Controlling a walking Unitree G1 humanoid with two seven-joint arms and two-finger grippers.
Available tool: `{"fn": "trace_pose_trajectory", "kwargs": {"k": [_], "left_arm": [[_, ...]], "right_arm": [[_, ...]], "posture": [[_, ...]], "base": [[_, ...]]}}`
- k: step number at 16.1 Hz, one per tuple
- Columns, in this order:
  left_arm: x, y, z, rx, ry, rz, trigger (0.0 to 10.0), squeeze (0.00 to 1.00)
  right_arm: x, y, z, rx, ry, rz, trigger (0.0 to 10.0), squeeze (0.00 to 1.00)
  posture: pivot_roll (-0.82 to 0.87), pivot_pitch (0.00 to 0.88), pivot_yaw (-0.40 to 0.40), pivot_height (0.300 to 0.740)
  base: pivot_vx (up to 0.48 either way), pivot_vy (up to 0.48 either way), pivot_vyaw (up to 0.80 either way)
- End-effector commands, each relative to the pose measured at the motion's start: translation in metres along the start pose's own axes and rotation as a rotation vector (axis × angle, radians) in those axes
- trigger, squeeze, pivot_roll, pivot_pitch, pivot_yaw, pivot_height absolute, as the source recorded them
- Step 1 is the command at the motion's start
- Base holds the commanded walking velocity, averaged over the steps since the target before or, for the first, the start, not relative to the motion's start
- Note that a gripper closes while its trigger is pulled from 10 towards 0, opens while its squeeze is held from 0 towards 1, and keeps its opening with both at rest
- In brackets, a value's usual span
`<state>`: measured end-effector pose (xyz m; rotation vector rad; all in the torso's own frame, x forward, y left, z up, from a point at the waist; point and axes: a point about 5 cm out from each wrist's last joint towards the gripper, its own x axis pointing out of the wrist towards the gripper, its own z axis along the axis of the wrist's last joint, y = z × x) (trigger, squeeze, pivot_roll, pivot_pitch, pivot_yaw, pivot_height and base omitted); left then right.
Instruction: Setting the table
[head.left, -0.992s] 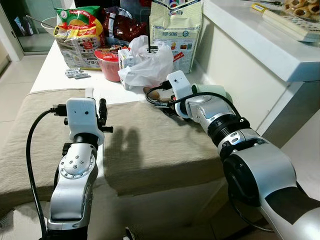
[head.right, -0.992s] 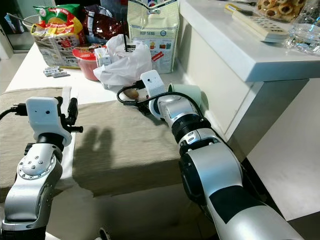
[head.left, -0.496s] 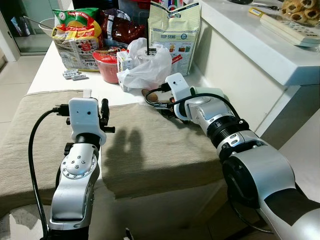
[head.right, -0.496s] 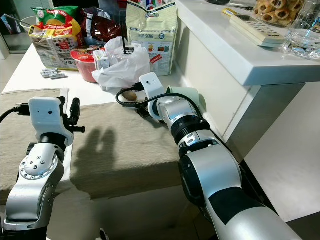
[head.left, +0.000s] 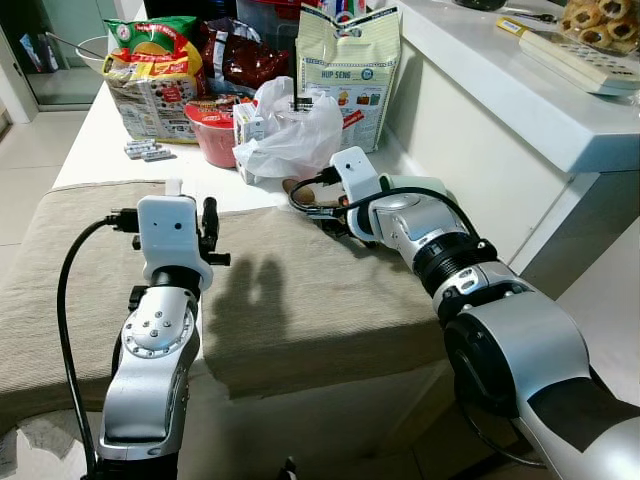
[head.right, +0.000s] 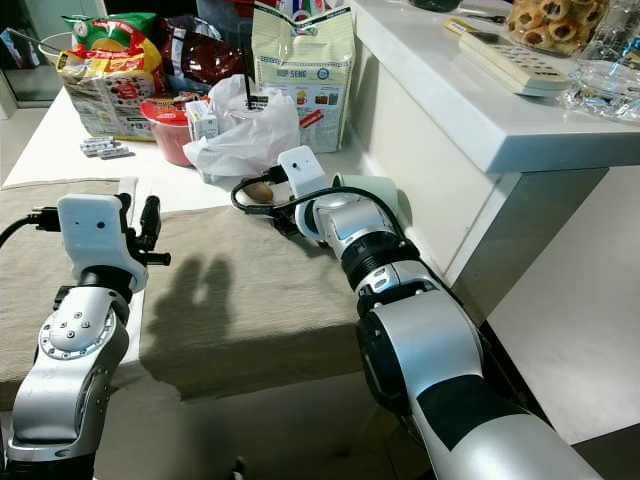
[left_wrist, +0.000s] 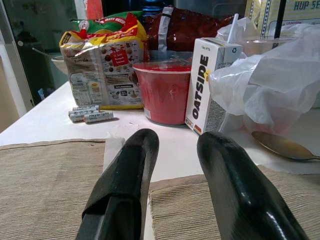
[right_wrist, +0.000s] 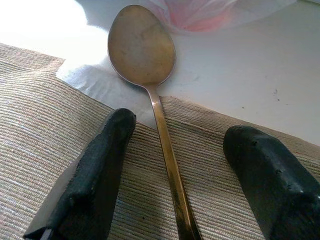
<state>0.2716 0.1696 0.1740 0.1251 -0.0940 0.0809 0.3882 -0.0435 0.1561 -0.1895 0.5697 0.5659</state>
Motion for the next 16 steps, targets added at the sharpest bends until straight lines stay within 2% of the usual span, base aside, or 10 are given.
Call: {"fn": "trace_pose_trajectory", "kwargs": {"k": [1, 2, 3, 6, 14, 16], "left_arm": [[0.002, -0.003, 0.001, 0.004, -0.007, -0.003, 10.0, 0.00], [0.002, -0.003, 0.001, 0.004, -0.007, -0.003, 10.0, 0.00], [0.003, -0.003, 0.001, 0.004, -0.007, -0.003, 10.0, 0.00], [0.004, -0.003, 0.002, 0.004, -0.012, -0.002, 10.0, 0.00], [0.005, -0.004, 0.002, 0.000, -0.016, -0.006, 10.0, 0.00], [0.005, -0.004, 0.002, 0.000, -0.016, -0.008, 10.0, 0.00]], "right_arm": [[0.009, 0.011, -0.073, 0.067, 0.308, 0.042, 4.9, 0.00], [0.009, 0.010, -0.073, 0.067, 0.305, 0.040, 4.9, 0.00], [0.009, 0.009, -0.071, 0.053, 0.290, 0.027, 7.0, 0.00], [0.009, 0.007, -0.060, 0.043, 0.239, 0.012, 0.0, 0.00], [0.007, 0.003, -0.047, 0.058, 0.189, -0.004, 0.0, 0.00], [0.006, -0.003, -0.046, 0.048, 0.170, -0.031, 0.0, 0.00]], "posture": [[-0.08, 0.021, -0.065, 0.740], [-0.08, 0.021, -0.065, 0.740], [-0.08, 0.020, -0.065, 0.740], [-0.08, 0.012, -0.069, 0.740], [-0.08, 0.010, -0.066, 0.740], [-0.08, 0.011, -0.063, 0.740]], "base": [[0.000, 0.000, 0.00], [0.000, 0.000, 0.00], [0.000, 0.000, 0.00], [0.000, 0.000, 0.00], [0.000, 0.000, 0.00], [0.000, 0.000, 0.00]]}}
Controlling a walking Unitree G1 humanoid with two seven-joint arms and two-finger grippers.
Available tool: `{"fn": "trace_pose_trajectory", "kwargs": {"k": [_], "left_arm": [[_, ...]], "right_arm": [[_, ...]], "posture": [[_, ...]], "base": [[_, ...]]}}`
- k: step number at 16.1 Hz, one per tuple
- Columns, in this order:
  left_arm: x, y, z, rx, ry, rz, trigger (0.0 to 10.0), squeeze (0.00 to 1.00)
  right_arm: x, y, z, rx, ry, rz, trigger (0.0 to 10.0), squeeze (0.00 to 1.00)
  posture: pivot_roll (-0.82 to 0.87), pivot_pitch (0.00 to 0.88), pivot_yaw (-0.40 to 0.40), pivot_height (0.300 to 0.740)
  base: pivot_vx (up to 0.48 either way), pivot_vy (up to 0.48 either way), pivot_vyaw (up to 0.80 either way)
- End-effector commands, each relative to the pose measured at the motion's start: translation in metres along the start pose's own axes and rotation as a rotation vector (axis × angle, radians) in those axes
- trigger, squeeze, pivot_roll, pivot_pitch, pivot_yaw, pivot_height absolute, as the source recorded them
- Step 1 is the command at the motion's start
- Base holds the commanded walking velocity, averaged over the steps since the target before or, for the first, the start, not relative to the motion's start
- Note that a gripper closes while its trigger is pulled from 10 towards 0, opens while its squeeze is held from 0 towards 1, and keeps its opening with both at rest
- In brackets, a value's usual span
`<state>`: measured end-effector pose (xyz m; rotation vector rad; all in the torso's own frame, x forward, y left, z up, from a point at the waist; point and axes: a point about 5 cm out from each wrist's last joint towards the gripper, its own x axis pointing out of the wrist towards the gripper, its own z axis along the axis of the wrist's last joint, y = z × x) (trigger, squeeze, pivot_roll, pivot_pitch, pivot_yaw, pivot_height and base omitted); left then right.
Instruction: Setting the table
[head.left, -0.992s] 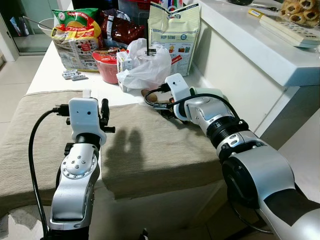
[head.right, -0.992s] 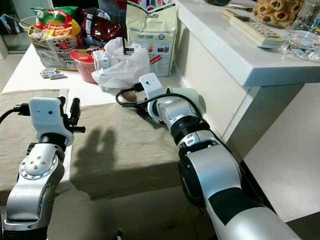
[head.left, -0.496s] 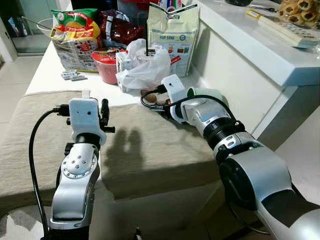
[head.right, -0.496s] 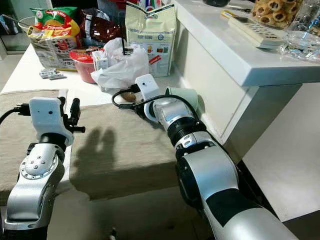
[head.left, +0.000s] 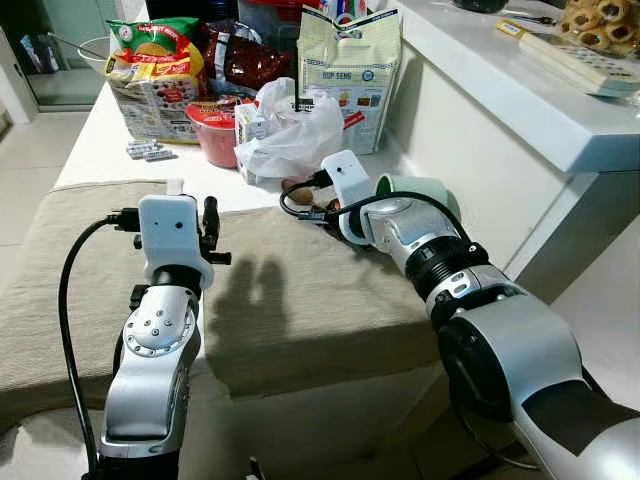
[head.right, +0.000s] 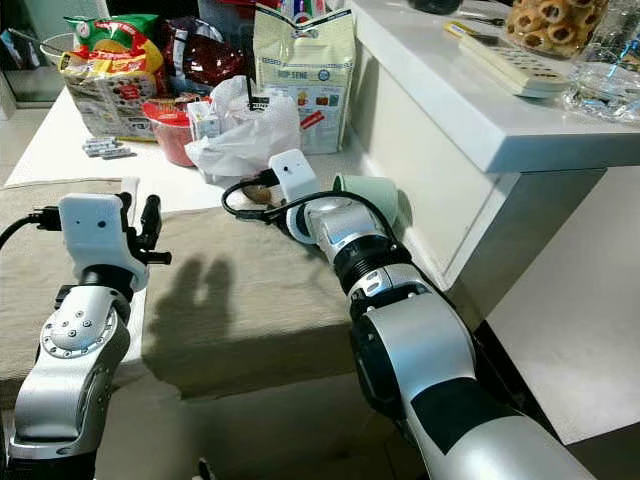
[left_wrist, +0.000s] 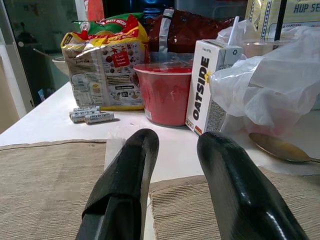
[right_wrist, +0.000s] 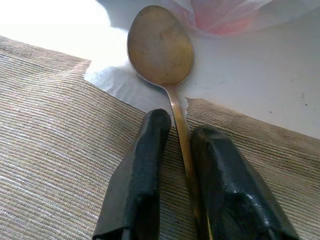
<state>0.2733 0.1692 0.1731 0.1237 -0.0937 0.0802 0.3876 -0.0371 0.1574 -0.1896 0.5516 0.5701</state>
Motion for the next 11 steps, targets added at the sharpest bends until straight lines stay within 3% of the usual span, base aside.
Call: {"fn": "trace_pose_trajectory", "kwargs": {"k": [1, 3, 4, 5, 11], "left_arm": [[0.0039, -0.0034, 0.0035, 0.001, -0.016, -0.009, 10.0, 0.00], [0.0043, -0.0046, 0.0032, 0.001, -0.015, -0.014, 10.0, 0.00], [0.0048, -0.0051, 0.0033, 0.000, -0.016, -0.017, 10.0, 0.00], [0.0054, -0.0053, 0.0038, 0.000, -0.017, -0.019, 10.0, 0.00], [0.0048, -0.0037, 0.0048, 0.007, -0.019, -0.019, 10.0, 0.00]], "right_arm": [[0.0020, -0.0104, -0.0450, 0.071, 0.179, -0.032, 0.0, 0.00], [0.0014, -0.0107, -0.0386, 0.063, 0.160, -0.029, 0.0, 0.00], [0.0011, -0.0119, -0.0364, 0.054, 0.149, -0.045, 8.7, 0.00], [0.0013, -0.0137, -0.0384, 0.041, 0.151, -0.072, 10.0, 0.00], [0.0030, -0.0106, -0.0387, 0.048, 0.145, -0.084, 10.0, 0.00]], "posture": [[-0.08, 0.011, -0.062, 0.740], [-0.09, 0.011, -0.058, 0.740], [-0.09, 0.010, -0.055, 0.740], [-0.09, 0.010, -0.054, 0.740], [-0.08, 0.015, -0.050, 0.740]], "base": [[0.000, 0.000, 0.00], [0.000, 0.000, 0.00], [0.000, 0.000, 0.00], [0.000, 0.000, 0.00], [0.000, 0.000, 0.00]]}}
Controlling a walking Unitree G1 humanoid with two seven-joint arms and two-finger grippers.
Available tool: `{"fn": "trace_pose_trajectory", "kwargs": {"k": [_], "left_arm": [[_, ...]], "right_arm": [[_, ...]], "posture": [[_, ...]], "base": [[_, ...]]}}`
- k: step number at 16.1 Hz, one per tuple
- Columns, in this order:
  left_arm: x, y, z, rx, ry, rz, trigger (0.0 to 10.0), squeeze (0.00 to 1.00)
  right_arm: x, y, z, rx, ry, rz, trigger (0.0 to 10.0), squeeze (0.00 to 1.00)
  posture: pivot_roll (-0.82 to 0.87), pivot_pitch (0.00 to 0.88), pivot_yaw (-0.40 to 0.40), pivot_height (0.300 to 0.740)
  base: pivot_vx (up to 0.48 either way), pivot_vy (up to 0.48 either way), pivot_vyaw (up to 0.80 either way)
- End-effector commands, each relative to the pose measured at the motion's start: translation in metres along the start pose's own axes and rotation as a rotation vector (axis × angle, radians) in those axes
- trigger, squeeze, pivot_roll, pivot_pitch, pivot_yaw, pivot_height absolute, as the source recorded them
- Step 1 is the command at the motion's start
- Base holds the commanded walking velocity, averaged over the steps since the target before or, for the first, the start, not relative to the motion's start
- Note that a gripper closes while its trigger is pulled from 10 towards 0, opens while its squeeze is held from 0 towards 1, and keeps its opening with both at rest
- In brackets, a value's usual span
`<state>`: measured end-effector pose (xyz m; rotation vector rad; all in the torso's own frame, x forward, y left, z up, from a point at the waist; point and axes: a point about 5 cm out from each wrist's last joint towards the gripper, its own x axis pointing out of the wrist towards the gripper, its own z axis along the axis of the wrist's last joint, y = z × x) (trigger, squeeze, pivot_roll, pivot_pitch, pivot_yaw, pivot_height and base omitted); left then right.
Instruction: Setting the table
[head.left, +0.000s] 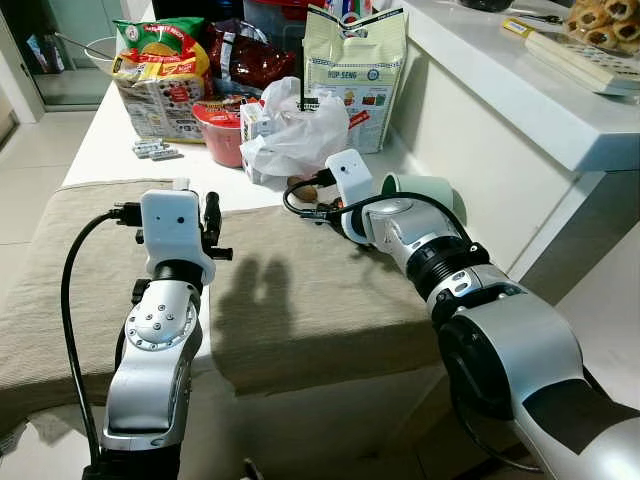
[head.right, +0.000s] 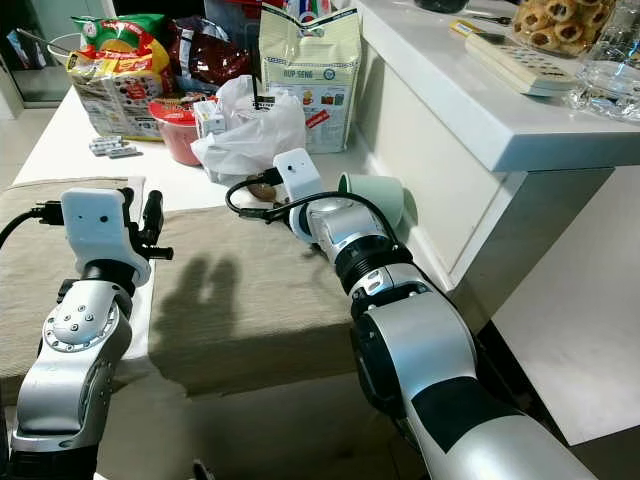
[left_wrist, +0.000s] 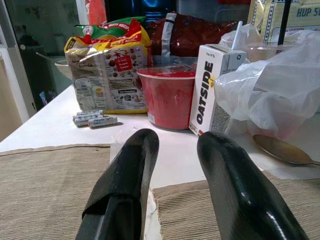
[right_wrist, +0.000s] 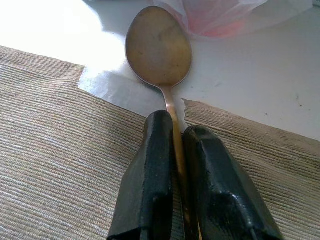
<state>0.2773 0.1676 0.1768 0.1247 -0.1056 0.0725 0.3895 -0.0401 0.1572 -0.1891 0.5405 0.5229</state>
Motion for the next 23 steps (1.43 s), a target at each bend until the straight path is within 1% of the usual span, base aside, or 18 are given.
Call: {"fn": "trace_pose_trajectory", "kwargs": {"k": [1, 4, 6, 9, 10, 15, 20, 23], "left_arm": [[0.000, -0.002, 0.001, 0.008, -0.006, -0.012, 10.0, 0.00], [0.000, -0.001, 0.002, 0.009, -0.006, -0.009, 10.0, 0.00], [0.000, -0.002, 0.001, 0.006, -0.004, -0.011, 10.0, 0.00], [0.001, -0.004, 0.001, 0.004, -0.005, -0.015, 10.0, 0.00], [0.002, -0.004, 0.001, 0.003, -0.006, -0.015, 10.0, 0.00], [0.003, -0.006, 0.000, 0.001, -0.006, -0.017, 10.0, 0.00], [0.002, -0.006, 0.000, 0.001, -0.009, -0.016, 10.0, 0.00], [0.004, -0.008, 0.001, -0.001, -0.012, -0.021, 10.0, 0.00]], "right_arm": [[0.003, -0.008, -0.037, 0.034, 0.150, -0.043, 10.0, 0.00], [0.002, -0.012, -0.037, 0.023, 0.144, -0.063, 10.0, 0.00], [0.000, -0.015, -0.037, 0.045, 0.157, -0.056, 10.0, 0.00], [0.000, -0.012, -0.036, 0.071, 0.175, -0.015, 10.0, 0.00], [-0.001, -0.011, -0.037, 0.065, 0.193, 0.005, 10.0, 0.00], [-0.001, -0.009, -0.037, 0.065, 0.199, 0.015, 10.0, 0.00], [-0.002, -0.010, -0.031, 0.063, 0.184, 0.021, 10.0, 0.00], [-0.002, -0.013, -0.025, 0.062, 0.154, -0.006, 10.0, 0.00]], "posture": [[-0.07, 0.015, -0.050, 0.740], [-0.07, 0.017, -0.052, 0.740], [-0.08, 0.017, -0.053, 0.740], [-0.08, 0.015, -0.054, 0.740], [-0.08, 0.015, -0.054, 0.740], [-0.09, 0.012, -0.059, 0.740], [-0.09, 0.010, -0.062, 0.740], [-0.10, 0.006, -0.058, 0.740]], "base": [[0.000, 0.000, 0.00], [0.000, 0.000, 0.00], [0.000, 0.000, 0.00], [0.000, 0.000, 0.00], [0.000, 0.000, 0.00], [0.000, 0.000, 0.00], [0.000, 0.000, 0.00], [0.000, 0.000, 0.00]]}}
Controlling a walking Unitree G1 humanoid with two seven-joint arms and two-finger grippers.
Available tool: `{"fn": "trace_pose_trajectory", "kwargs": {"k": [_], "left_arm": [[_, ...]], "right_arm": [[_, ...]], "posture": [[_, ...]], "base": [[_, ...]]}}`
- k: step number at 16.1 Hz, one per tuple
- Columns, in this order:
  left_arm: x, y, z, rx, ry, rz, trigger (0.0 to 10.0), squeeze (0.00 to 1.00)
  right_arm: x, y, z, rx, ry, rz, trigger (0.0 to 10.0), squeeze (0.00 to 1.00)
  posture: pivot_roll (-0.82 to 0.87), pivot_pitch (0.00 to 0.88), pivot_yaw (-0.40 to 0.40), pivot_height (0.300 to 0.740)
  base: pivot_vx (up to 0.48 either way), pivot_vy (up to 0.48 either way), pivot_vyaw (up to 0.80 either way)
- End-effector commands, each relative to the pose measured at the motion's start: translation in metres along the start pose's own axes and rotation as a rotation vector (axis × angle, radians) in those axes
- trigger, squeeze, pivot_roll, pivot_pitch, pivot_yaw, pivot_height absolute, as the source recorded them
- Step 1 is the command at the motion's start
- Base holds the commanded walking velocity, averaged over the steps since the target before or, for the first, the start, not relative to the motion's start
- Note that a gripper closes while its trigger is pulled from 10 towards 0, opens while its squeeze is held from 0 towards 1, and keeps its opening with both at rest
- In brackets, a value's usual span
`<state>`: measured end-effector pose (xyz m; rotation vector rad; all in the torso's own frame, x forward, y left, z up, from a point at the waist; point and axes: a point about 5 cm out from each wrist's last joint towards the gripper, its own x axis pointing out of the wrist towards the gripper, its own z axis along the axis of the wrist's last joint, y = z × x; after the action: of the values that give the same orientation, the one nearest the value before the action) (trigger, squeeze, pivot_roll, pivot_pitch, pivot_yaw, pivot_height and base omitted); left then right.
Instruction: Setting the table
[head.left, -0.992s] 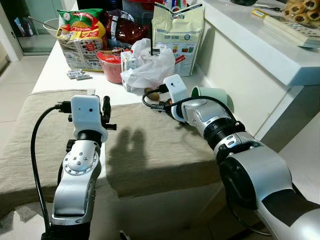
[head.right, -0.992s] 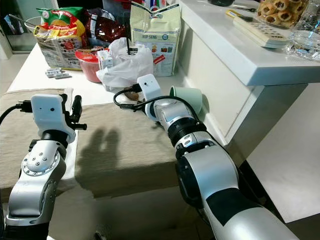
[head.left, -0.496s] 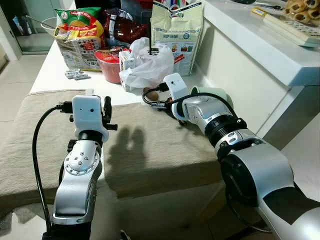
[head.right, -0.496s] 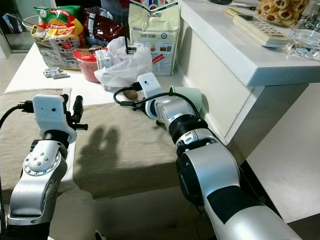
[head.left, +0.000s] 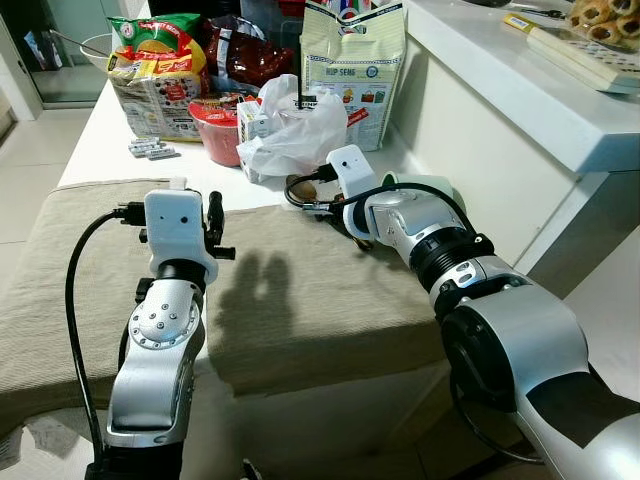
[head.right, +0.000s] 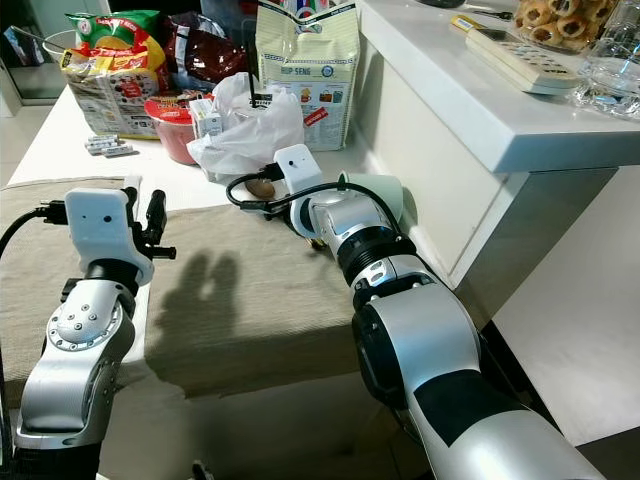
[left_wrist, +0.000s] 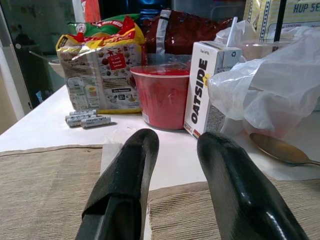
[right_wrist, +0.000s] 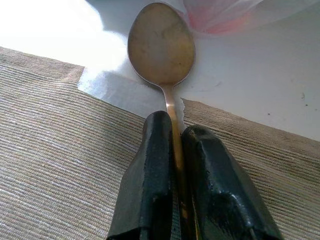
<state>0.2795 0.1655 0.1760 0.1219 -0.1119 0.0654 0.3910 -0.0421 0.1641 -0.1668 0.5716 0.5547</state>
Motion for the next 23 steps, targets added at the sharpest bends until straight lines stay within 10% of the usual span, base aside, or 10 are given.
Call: {"fn": "trace_pose_trajectory", "kwargs": {"k": [1, 23], "left_arm": [[0.003, -0.005, 0.002, 0.002, -0.007, -0.016, 10.0, 0.00], [0.008, -0.009, 0.003, -0.001, -0.016, -0.032, 10.0, 0.00]], "right_arm": [[0.001, -0.014, -0.029, 0.040, 0.119, -0.064, 10.0, 0.00], [-0.016, -0.040, 0.010, 0.097, -0.055, -0.183, 10.0, 0.00]], "posture": [[-0.10, 0.005, -0.057, 0.740], [-0.12, 0.000, -0.051, 0.740]], "base": [[0.000, 0.000, 0.00], [0.000, 0.000, 0.00]]}}
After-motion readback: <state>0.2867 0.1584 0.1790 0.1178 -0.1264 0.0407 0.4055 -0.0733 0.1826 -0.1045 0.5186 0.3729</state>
